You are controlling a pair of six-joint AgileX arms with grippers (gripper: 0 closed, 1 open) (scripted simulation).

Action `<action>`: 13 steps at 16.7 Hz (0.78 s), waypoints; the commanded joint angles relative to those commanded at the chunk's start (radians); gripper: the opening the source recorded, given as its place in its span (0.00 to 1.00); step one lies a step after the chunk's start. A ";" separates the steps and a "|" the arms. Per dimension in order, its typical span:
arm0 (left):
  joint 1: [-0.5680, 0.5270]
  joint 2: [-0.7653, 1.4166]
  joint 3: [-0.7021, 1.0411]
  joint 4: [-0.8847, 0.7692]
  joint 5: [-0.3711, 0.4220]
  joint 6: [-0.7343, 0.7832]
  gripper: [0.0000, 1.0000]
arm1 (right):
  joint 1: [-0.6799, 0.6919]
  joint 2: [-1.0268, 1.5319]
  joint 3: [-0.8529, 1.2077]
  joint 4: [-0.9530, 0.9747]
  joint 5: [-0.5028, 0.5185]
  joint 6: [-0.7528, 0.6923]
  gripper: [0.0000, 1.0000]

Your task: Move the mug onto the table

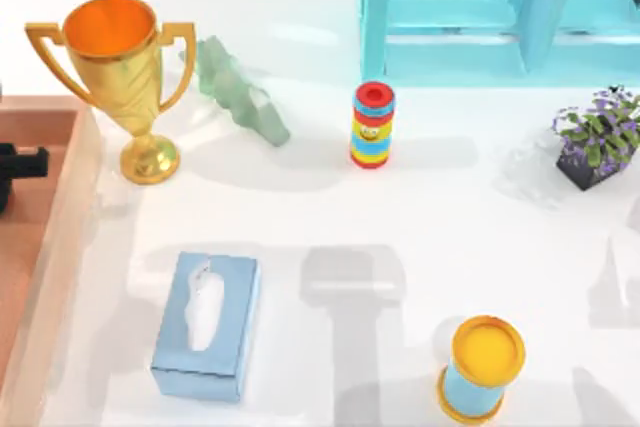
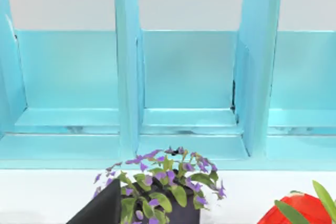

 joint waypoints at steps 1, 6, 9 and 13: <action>-0.044 -0.013 0.010 -0.045 0.002 -0.021 0.00 | 0.000 0.000 0.000 0.000 0.000 0.000 1.00; -0.122 -0.044 0.021 -0.124 0.008 -0.056 0.00 | 0.000 0.000 0.000 0.000 0.000 0.000 1.00; -0.119 -0.039 0.018 -0.121 0.008 -0.054 0.00 | 0.000 0.000 0.000 0.000 0.000 0.000 1.00; -0.222 -0.029 0.038 -0.124 0.007 -0.157 0.00 | 0.000 0.000 0.000 0.000 0.000 0.000 1.00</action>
